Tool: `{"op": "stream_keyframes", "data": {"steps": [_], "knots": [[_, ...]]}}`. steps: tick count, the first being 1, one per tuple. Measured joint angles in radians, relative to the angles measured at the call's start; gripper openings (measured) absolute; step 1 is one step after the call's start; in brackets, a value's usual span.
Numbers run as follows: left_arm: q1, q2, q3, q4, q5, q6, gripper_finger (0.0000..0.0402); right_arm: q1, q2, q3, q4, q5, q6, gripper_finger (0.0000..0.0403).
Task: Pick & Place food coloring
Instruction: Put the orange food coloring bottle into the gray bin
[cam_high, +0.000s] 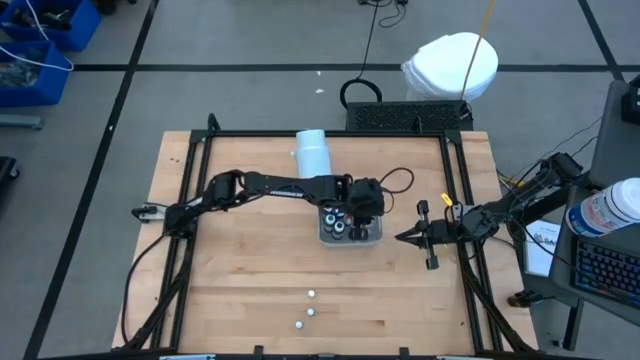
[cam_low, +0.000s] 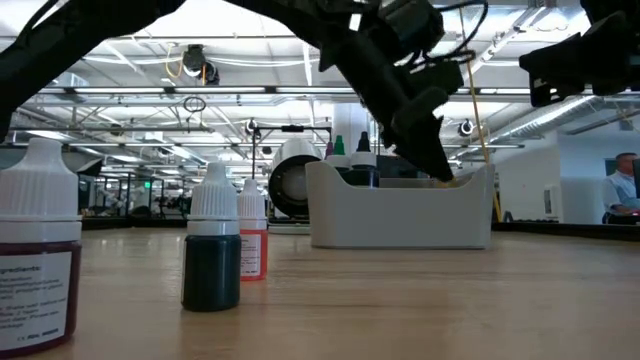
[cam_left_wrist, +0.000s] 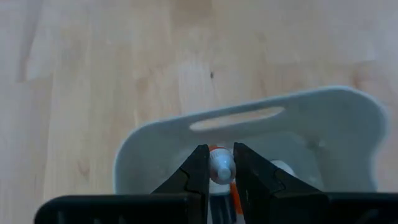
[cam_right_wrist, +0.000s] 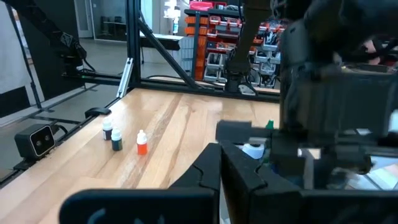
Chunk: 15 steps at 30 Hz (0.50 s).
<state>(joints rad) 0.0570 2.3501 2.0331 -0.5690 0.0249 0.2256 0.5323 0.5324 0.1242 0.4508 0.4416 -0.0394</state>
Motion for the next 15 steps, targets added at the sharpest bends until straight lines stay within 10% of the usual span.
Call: {"op": "stream_keyframes", "data": {"steps": [15], "knots": [[0.011, 0.036, 0.001, 0.01, -0.008, -0.008, 0.0058, 0.0, -0.002, 0.0, -0.014, -0.001, 0.02, 0.0]]}}
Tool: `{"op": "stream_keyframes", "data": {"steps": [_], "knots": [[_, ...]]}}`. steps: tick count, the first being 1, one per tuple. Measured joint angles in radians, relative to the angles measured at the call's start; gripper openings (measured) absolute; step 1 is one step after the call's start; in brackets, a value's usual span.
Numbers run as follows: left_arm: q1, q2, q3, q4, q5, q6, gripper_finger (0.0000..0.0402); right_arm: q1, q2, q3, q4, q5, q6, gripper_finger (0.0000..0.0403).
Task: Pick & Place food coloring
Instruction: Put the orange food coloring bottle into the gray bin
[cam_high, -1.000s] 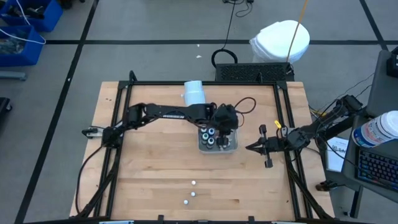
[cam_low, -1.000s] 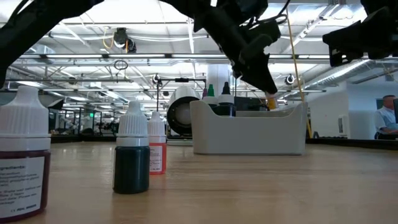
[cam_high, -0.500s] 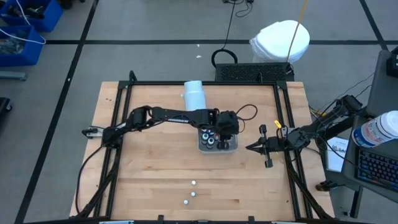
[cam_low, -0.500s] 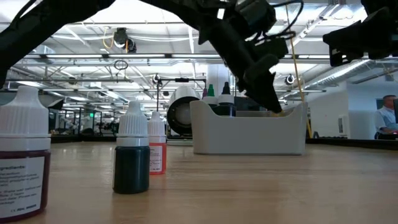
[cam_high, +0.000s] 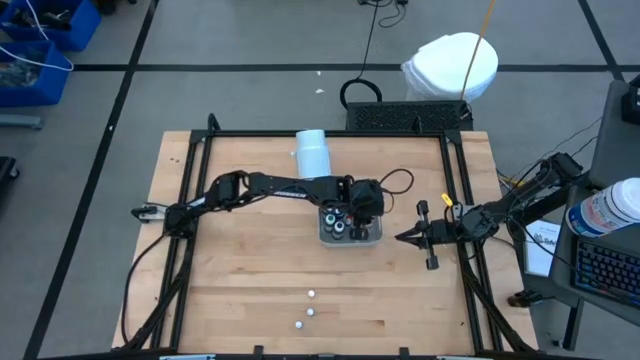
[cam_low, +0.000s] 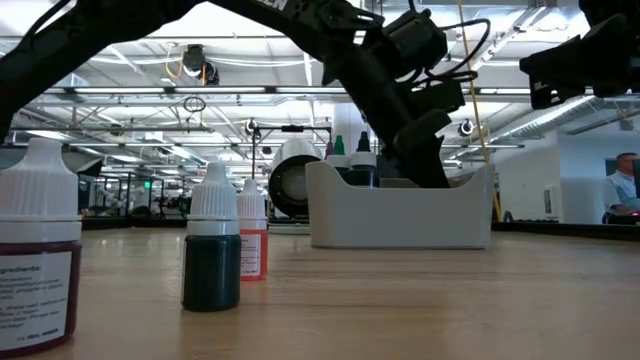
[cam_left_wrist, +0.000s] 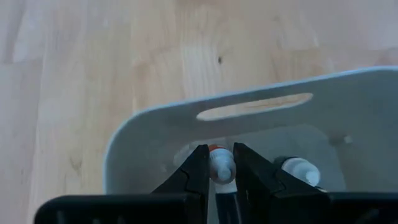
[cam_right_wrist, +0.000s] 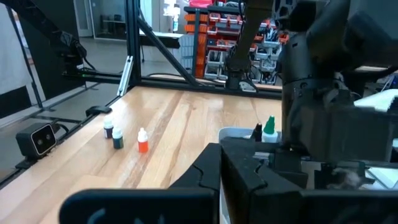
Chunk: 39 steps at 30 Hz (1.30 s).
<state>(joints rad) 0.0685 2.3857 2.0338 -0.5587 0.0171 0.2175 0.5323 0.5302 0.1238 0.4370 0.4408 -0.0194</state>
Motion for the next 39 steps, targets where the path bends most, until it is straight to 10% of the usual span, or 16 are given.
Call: {"op": "stream_keyframes", "data": {"steps": [20, 39], "knots": [[-0.05, -0.116, 0.0, -0.055, -0.017, -0.121, 0.0214, 0.0, 0.002, 0.0, -0.031, -0.001, 0.018, 0.0], [-0.442, -0.44, 0.001, -0.367, -0.198, -0.433, 0.0055, 0.0, 0.006, 0.0, 0.008, 0.0, 0.067, 0.0]]}}
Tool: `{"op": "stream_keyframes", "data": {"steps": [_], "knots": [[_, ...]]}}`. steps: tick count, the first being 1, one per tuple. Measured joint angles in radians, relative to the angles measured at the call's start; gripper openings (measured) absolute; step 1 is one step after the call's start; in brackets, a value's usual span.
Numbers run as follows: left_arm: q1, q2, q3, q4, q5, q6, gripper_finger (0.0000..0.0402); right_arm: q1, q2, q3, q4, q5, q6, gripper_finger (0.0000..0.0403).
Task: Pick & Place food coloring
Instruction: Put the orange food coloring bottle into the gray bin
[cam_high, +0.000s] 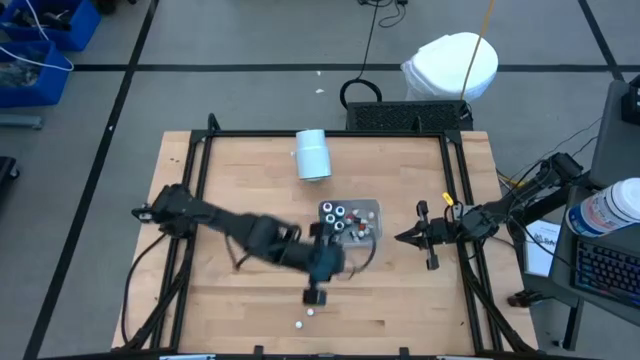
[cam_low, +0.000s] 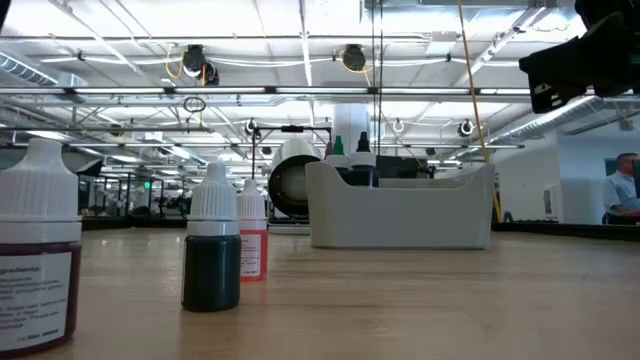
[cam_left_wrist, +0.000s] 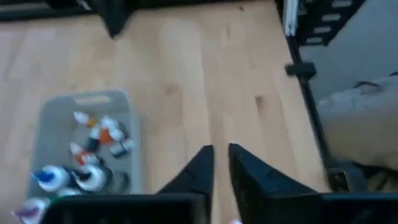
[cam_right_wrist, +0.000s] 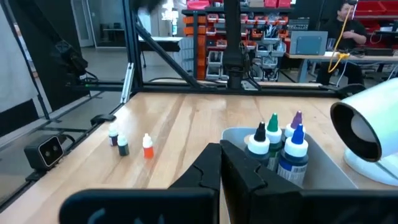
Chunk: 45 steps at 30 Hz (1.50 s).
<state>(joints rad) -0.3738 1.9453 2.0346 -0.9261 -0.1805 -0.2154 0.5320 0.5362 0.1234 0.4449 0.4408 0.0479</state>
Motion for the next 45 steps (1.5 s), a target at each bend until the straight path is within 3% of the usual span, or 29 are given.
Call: {"op": "stream_keyframes", "data": {"steps": [3, 9, 13, 18, 25, 30, 37, 41, 45], "knots": [[-0.087, 0.004, -0.002, -0.048, -0.079, -0.065, 0.001, 0.0, 0.007, 0.0, 0.002, 0.003, 0.0, 0.0], [-0.235, 0.019, -0.028, -0.038, -0.22, -0.173, 0.0006, -0.001, 0.017, 0.0, 0.016, 0.037, 0.018, 0.0], [-0.282, 0.019, -0.051, 0.007, -0.32, -0.275, 0.0008, -0.002, 0.022, 0.0, 0.071, 0.105, 0.023, 0.0], [-0.321, 0.041, -0.052, 0.014, -0.383, -0.415, 0.0016, -0.002, 0.026, 0.0, 0.097, 0.108, 0.081, 0.0], [-0.394, 0.136, -0.052, 0.042, -0.453, -0.426, 0.0004, 0.015, 0.056, 0.0, 0.059, 0.039, 0.183, 0.0], [-0.44, 0.227, -0.052, 0.103, -0.639, -0.434, 0.0006, 0.065, 0.155, -0.049, 0.106, 0.004, 0.205, 0.0], [-0.44, 0.281, -0.052, 0.062, -0.656, -0.54, 0.0007, 0.094, 0.264, -0.104, 0.192, 0.004, 0.271, 0.0], [-0.45, 0.262, -0.052, -0.056, -0.6, -0.658, 0.0004, 0.098, 0.295, -0.104, 0.262, 0.004, 0.189, 0.0], [-0.501, 0.254, -0.05, -0.208, -0.589, -0.787, 0.0009, 0.109, 0.321, -0.105, 0.225, -0.018, 0.249, 0.0]]}}
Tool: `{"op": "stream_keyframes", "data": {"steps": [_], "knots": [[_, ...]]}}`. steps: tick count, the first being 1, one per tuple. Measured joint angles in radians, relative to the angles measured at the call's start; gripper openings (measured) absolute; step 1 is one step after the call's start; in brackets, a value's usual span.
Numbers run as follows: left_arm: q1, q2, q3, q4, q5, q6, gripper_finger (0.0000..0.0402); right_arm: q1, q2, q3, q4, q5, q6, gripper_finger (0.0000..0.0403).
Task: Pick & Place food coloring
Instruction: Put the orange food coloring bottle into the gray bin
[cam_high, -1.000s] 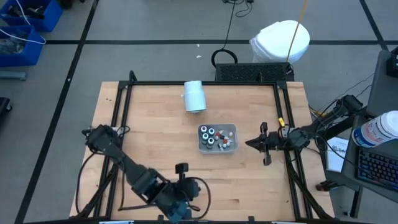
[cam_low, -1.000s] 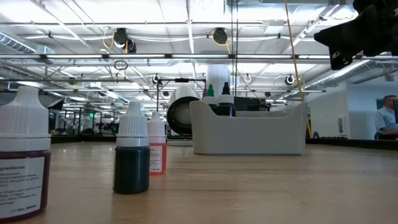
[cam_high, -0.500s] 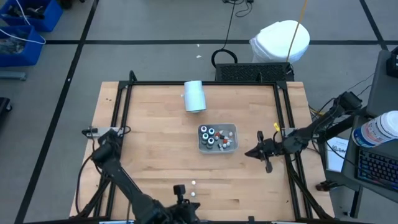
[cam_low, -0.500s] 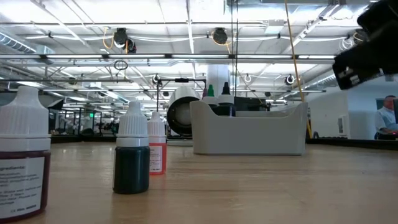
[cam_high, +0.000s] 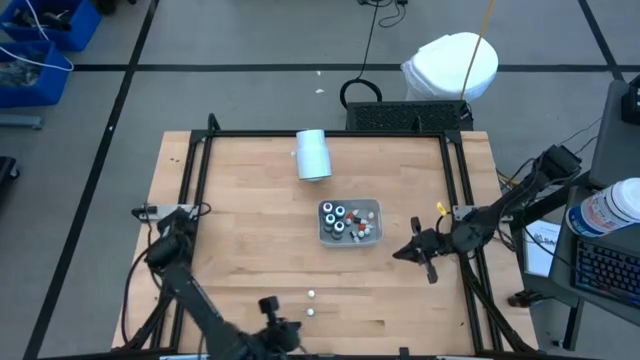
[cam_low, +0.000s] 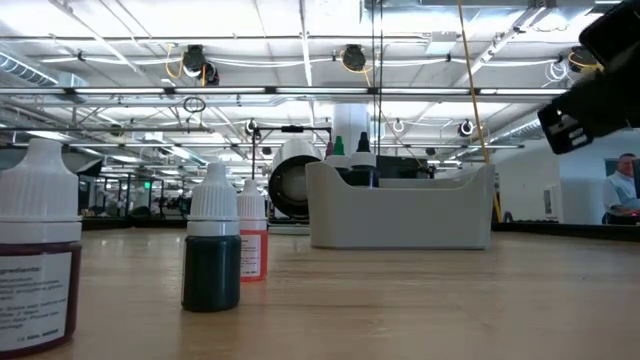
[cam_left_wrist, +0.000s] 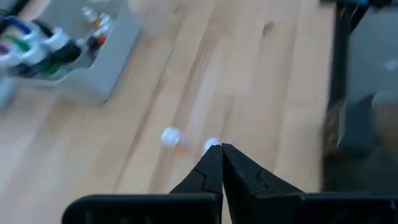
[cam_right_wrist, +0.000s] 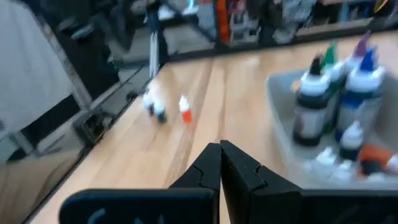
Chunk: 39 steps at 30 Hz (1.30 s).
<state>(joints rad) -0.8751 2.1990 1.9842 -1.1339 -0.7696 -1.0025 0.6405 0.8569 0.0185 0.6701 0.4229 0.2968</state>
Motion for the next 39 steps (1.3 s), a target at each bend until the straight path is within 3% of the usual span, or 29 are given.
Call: {"op": "stream_keyframes", "data": {"steps": [5, 8, 12, 18, 23, 28, 31, 33, 35, 39], "knots": [[-0.05, 0.009, -0.058, -0.107, -0.219, -0.042, 0.0011, -0.007, 0.038, -0.001, -0.003, -0.017, -0.142, 0.0], [-0.051, 0.004, -0.089, -0.121, -0.287, 0.033, 0.0004, -0.013, 0.039, -0.002, 0.063, -0.137, -0.285, 0.0], [-0.033, -0.007, -0.091, -0.124, -0.239, 0.121, 0.0012, -0.012, 0.03, -0.002, 0.202, -0.294, -0.485, 0.0], [0.016, -0.01, -0.091, -0.115, -0.15, 0.359, 0.0006, -0.012, 0.024, 0.011, 0.382, -0.295, -0.623, 0.0], [0.096, -0.108, -0.092, -0.114, -0.082, 0.599, 0.0008, -0.024, 0.023, 0.063, 0.324, -0.295, -0.681, 0.0], [0.177, -0.281, -0.115, -0.148, -0.035, 0.691, 0.0005, -0.057, 0.023, 0.087, 0.283, -0.293, -0.681, 0.0], [0.201, -0.432, -0.229, -0.127, -0.02, 0.72, 0.0004, -0.081, 0.023, 0.087, 0.267, -0.293, -0.678, 0.0], [0.219, -0.557, -0.367, -0.04, 0.023, 0.738, 0.0003, -0.097, 0.023, 0.087, 0.253, -0.293, -0.669, 0.0], [0.249, -0.695, -0.542, 0.153, 0.095, 0.768, 0.0006, -0.112, 0.024, 0.087, 0.238, -0.293, -0.641, 0.0], [0.308, -0.94, -0.96, 0.693, 0.283, 0.854, 0.0003, -0.132, 0.024, 0.087, 0.236, -0.29, -0.596, 0.0]]}}
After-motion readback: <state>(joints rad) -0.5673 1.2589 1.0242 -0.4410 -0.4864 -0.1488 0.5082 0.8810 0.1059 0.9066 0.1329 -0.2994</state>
